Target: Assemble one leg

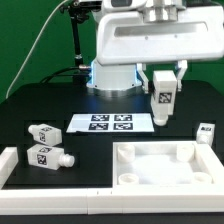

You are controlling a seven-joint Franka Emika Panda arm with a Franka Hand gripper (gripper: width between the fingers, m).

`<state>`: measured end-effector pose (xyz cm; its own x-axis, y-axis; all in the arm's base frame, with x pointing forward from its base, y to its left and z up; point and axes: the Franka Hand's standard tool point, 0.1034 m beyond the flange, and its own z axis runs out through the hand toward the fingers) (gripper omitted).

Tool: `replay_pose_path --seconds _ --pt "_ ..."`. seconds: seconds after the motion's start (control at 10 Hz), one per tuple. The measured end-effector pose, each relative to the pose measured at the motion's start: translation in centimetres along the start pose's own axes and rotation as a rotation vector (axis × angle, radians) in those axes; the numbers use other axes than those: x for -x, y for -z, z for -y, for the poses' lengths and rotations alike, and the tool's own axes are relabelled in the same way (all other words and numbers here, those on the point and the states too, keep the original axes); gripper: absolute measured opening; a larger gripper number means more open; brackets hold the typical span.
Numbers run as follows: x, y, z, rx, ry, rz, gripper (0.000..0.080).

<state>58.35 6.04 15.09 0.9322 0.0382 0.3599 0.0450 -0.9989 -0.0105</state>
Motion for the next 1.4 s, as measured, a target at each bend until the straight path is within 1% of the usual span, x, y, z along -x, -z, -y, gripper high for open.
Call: replay_pose_path --seconds 0.1,0.2,0.3,0.4,0.5,0.6,0.7,0.8,0.9,1.0,1.2,1.3,1.4 --pt "-1.6 -0.8 1.3 -0.004 0.019 -0.068 0.0284" --pt "-3.4 -0.8 2.6 -0.011 0.017 -0.15 0.0284" --pt "-4.6 -0.8 4.0 -0.017 0.035 -0.216 0.0284" --pt "-4.6 -0.7 3.6 -0.004 0.048 -0.307 0.0284" --pt "-4.1 -1.1 3.2 0.005 0.05 -0.343 0.0284" --pt "-3.8 -1.4 3.4 0.001 0.05 -0.304 0.0284" --pt "-4.0 -1.3 3.4 0.001 0.05 -0.308 0.0284" --pt "-3.7 -1.7 3.2 0.005 0.053 -0.301 0.0284" --pt "-3.1 -2.9 2.4 0.016 0.057 -0.283 0.0284" --pt "-3.1 -3.7 2.5 0.017 0.058 -0.275 0.0284" --pt "-3.2 -5.7 3.8 0.014 0.048 -0.268 0.0284" --pt "-3.0 -6.4 4.0 0.014 0.053 -0.263 0.0284" --pt "-2.3 -7.2 4.2 0.014 0.059 -0.254 0.0284"
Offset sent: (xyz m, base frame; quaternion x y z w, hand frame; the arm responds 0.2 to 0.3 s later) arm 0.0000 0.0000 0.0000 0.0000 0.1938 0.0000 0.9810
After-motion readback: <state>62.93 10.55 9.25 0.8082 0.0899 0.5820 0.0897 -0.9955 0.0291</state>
